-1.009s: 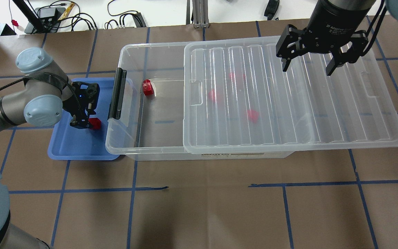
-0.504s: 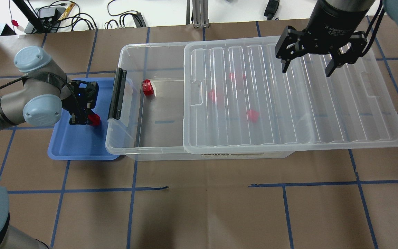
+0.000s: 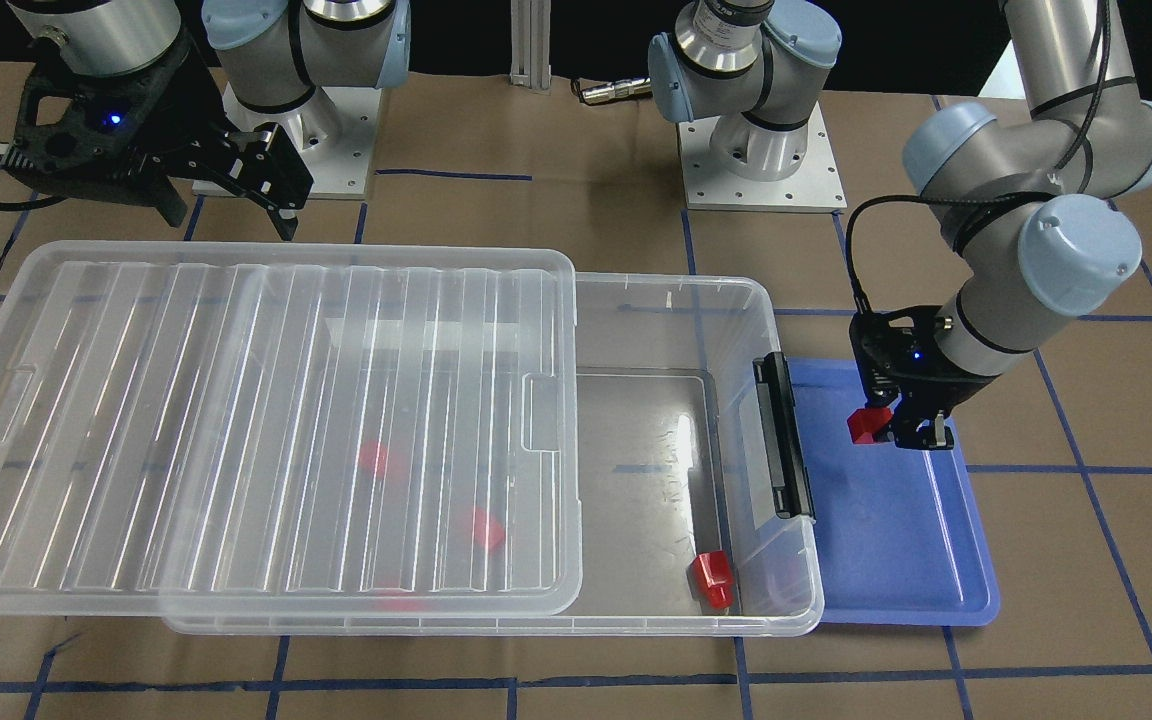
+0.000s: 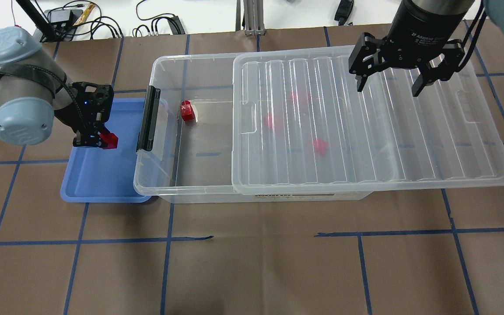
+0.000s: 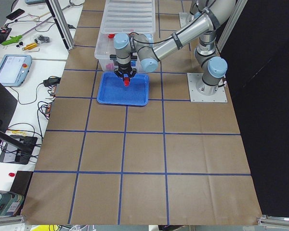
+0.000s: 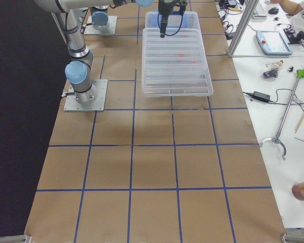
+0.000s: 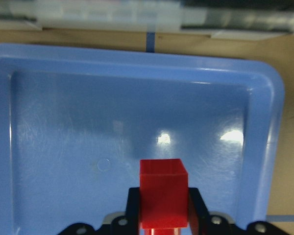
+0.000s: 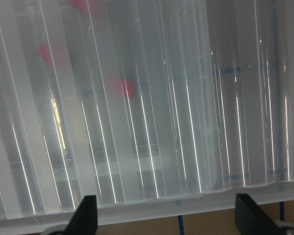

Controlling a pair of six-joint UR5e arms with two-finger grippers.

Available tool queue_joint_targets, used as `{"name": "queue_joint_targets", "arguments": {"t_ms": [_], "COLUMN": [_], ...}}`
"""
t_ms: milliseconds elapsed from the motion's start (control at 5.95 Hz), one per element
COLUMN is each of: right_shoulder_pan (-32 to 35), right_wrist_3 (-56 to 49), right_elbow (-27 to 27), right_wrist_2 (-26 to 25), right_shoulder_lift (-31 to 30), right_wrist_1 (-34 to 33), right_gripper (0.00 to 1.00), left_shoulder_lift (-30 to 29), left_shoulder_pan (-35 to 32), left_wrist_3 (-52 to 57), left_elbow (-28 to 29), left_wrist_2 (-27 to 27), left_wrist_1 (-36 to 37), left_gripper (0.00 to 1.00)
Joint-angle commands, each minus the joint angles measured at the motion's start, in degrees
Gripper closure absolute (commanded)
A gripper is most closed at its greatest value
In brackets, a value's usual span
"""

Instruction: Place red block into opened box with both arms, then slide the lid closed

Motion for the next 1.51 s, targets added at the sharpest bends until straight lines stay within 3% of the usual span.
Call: {"name": "queue_joint_targets", "arguments": {"t_ms": [0,336,673,1009,1345], "right_shoulder_pan": [0.0,-0.4,-0.6,-1.0,-3.0], "right_wrist_3": [-0.1,-0.9,-0.9,-0.9,-0.8], "right_elbow": [0.1,0.2,0.2,0.5,1.9], "right_wrist_2": [0.1,0.3,0.0,0.3,0.5], "right_shoulder_lift": [0.1,0.7,0.8,0.9,0.9], "right_wrist_1": [-0.2,-0.1,-0.1,0.0,-0.2], "right_gripper": [0.00,0.00,0.00,0.00,0.00], "left_shoulder_lift": [4.5,3.6,-0.7,-8.0,-12.8], "left_shoulder_pan": [-5.0,-13.9,-20.8,-23.0,-23.1], "left_wrist_3": [-5.9,-18.7,-24.4,-25.4,-25.1], "left_elbow": [5.9,8.8,8.8,6.0,4.9], "left_wrist_2": [-0.1,-0.4,-0.4,-1.3,-1.5], "left_wrist_1": [-9.7,-10.3,-8.7,2.8,9.0], "left_gripper": [1.00,1.00,1.00,1.00,1.00]}}
